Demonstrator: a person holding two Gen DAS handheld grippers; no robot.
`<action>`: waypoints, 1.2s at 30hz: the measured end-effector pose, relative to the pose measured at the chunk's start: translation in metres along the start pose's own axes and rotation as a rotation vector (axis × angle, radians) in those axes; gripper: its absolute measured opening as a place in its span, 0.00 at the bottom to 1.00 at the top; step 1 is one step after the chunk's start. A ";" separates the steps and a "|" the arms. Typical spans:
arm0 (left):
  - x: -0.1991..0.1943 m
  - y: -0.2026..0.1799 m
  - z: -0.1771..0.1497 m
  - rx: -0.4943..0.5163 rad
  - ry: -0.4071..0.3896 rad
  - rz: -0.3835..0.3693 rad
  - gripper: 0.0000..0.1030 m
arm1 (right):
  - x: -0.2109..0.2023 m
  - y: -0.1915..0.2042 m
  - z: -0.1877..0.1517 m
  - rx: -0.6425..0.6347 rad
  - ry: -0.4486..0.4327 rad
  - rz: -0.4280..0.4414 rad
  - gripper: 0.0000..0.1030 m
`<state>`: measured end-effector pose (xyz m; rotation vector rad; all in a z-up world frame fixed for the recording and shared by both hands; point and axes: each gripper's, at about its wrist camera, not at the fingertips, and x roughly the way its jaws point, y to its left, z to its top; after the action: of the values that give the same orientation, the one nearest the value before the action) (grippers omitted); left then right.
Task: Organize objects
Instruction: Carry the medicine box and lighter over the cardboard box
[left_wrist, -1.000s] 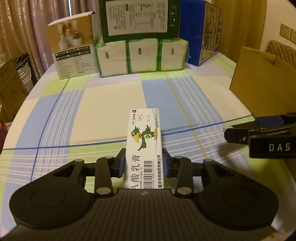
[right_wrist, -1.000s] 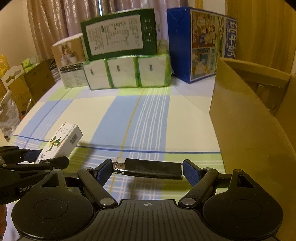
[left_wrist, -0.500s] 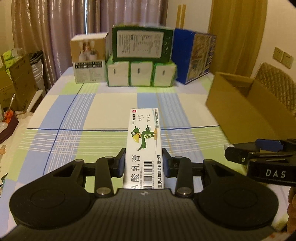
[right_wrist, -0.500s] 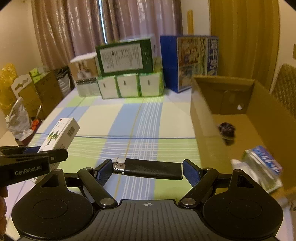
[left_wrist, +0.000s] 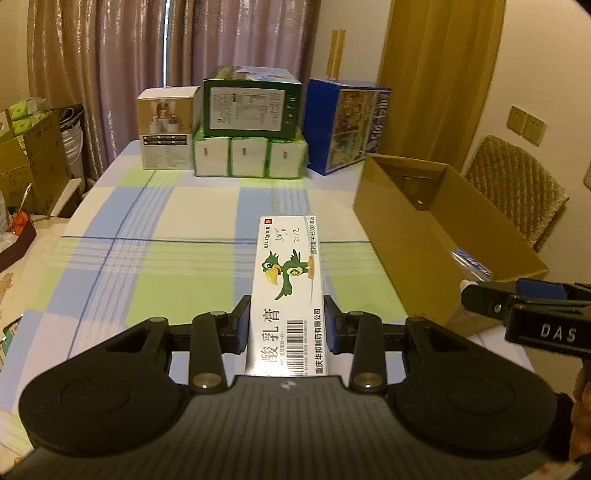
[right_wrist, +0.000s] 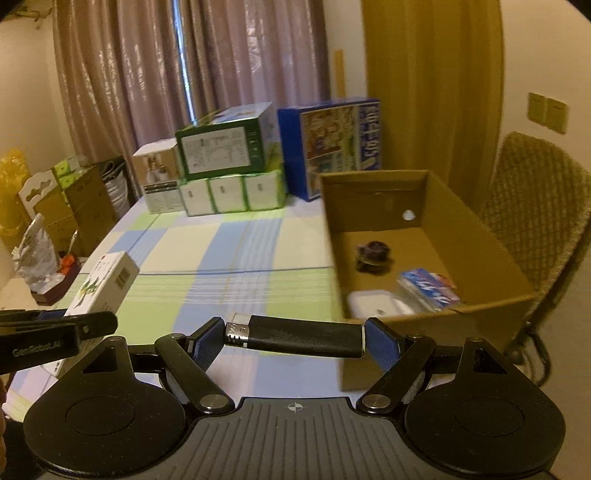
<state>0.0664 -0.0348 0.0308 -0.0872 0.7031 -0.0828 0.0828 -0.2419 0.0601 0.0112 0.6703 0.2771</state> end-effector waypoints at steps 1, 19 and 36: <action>-0.004 -0.005 -0.002 0.001 0.001 -0.009 0.32 | -0.005 -0.005 -0.001 0.002 -0.003 -0.010 0.77; -0.020 -0.088 -0.008 0.083 0.013 -0.144 0.32 | -0.056 -0.078 -0.017 0.077 -0.037 -0.141 0.77; -0.004 -0.118 -0.001 0.122 0.033 -0.185 0.32 | -0.055 -0.105 -0.013 0.113 -0.050 -0.166 0.77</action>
<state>0.0572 -0.1519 0.0451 -0.0340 0.7206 -0.3050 0.0602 -0.3585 0.0726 0.0700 0.6321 0.0792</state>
